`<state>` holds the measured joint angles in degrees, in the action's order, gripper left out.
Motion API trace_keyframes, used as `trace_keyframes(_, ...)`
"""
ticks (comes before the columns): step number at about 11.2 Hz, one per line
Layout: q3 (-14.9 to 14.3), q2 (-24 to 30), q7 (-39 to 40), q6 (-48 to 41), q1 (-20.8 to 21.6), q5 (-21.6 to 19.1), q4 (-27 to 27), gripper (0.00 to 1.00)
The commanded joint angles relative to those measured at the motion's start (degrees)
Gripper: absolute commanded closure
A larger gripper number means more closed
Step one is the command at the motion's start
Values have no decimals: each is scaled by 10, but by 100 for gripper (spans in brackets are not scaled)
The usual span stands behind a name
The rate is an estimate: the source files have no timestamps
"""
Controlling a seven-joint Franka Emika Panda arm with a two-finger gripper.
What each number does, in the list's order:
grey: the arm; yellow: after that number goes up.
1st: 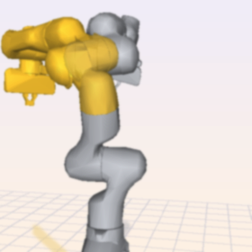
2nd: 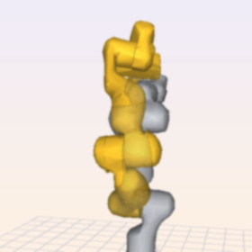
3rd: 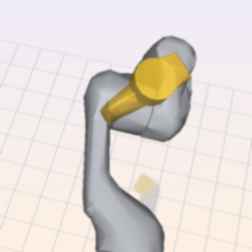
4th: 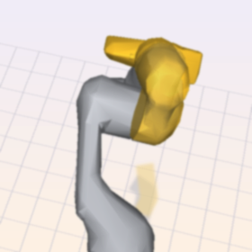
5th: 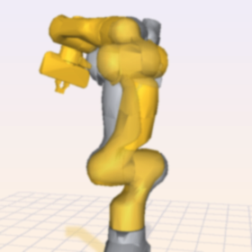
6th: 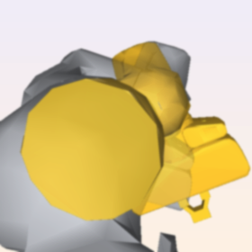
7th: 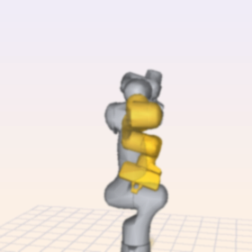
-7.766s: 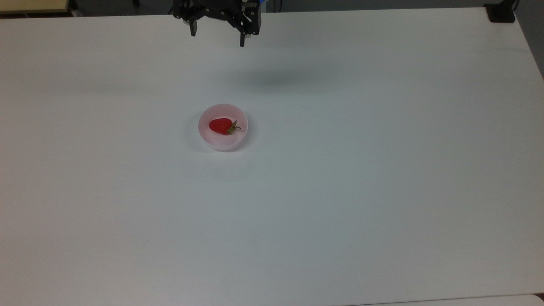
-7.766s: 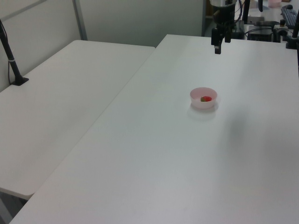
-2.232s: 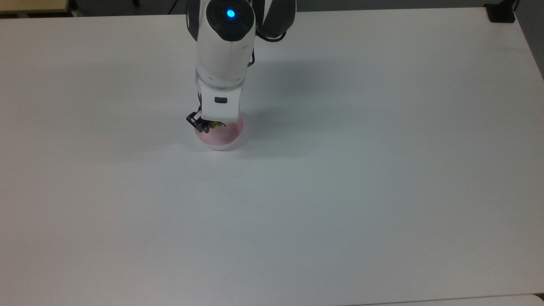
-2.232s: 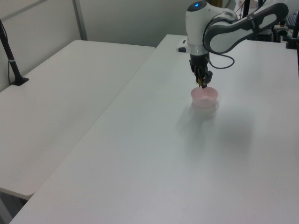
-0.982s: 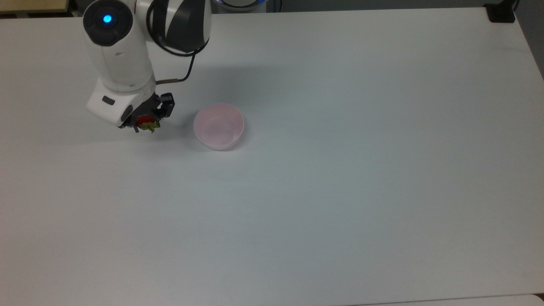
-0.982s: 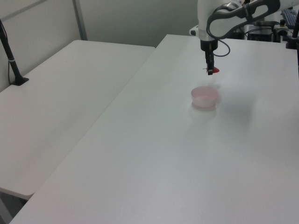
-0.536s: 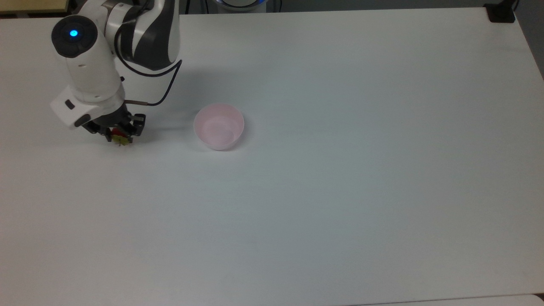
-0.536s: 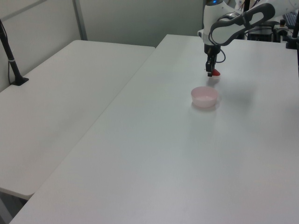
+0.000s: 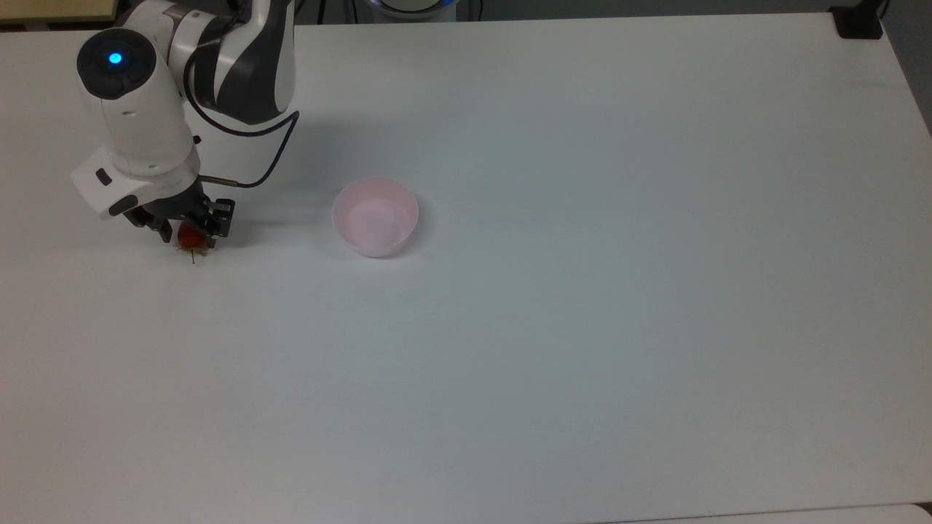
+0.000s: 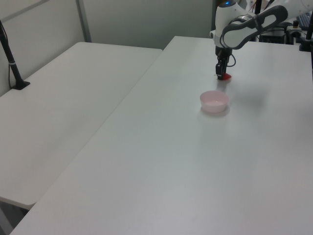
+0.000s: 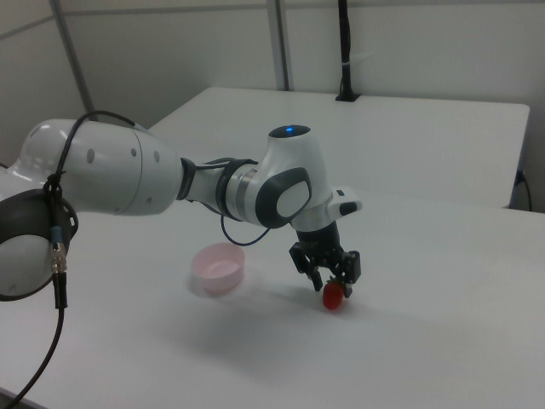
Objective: Pick up strawberry from bowl
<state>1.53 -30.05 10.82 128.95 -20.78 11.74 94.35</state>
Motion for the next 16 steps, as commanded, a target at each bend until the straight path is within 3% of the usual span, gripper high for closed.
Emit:
trace_keyframes(1, 1, 15, -16, -4, 1, 11, -2, 0)
trace_keyframes(4, 9, 83, -27, -79, 20, 7, -6, 0)
trace_keyframes(7, 9, 153, -131, -180, 89, 3, -10, 0)
trace_keyframes(11, 1, 220, -162, -292, 178, -16, -8, 0)
trace_keyframes(16, -2, 282, -178, -359, 212, -58, -7, 0)
